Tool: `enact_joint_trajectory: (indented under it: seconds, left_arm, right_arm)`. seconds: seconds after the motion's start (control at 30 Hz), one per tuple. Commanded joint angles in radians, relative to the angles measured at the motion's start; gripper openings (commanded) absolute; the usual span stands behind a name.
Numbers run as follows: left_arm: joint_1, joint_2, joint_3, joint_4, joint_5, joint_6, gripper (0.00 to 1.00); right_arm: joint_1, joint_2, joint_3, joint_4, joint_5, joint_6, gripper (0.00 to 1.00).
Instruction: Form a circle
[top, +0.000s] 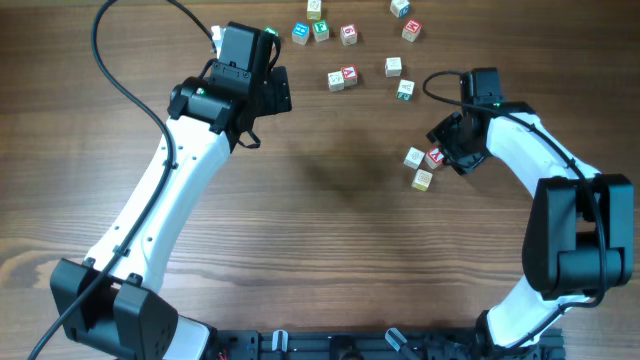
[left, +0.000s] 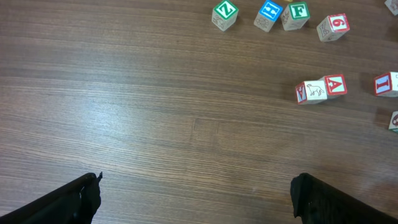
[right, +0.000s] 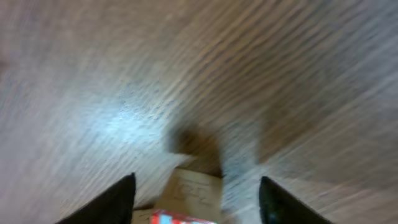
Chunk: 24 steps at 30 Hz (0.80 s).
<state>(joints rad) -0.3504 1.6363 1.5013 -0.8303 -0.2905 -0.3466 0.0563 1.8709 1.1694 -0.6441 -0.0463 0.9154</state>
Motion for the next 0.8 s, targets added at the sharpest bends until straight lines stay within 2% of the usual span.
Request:
enact_joint_trajectory:
  seconds: [0.0,0.07,0.17,0.2,0.27,0.33,0.47,0.77]
  left_arm:
    - [0.004,0.002,-0.003,0.003,-0.002,-0.010,1.00]
    - [0.004,0.002,-0.003,0.003,-0.002,-0.010,1.00]
    - [0.004,0.002,-0.003,0.003,-0.002,-0.010,1.00]
    - [0.004,0.002,-0.003,0.003,-0.002,-0.010,1.00]
    - [0.004,0.002,-0.003,0.003,-0.002,-0.010,1.00]
    - [0.004,0.002,-0.003,0.003,-0.002,-0.010,1.00]
    - [0.004,0.002,-0.003,0.003,-0.002,-0.010,1.00]
    - [0.004,0.002,-0.003,0.003,-0.002,-0.010,1.00]
  right_arm:
    - [0.002,0.005,0.000,0.001,0.089,0.000,0.75]
    - [-0.007,0.005,0.001,0.031,0.091,0.000,0.78]
    - [-0.031,0.005,0.002,0.071,0.103,0.001,0.77]
    - [-0.037,0.005,0.001,0.080,0.102,0.001,0.70]
    - [-0.041,0.005,0.001,0.094,0.102,0.001,0.41]
    - [-0.040,0.005,0.001,0.098,0.101,0.000,0.20]
    - [-0.040,0.005,0.001,0.098,0.074,0.001,0.06]
    - [-0.040,0.005,0.001,0.085,-0.041,-0.051,0.05]
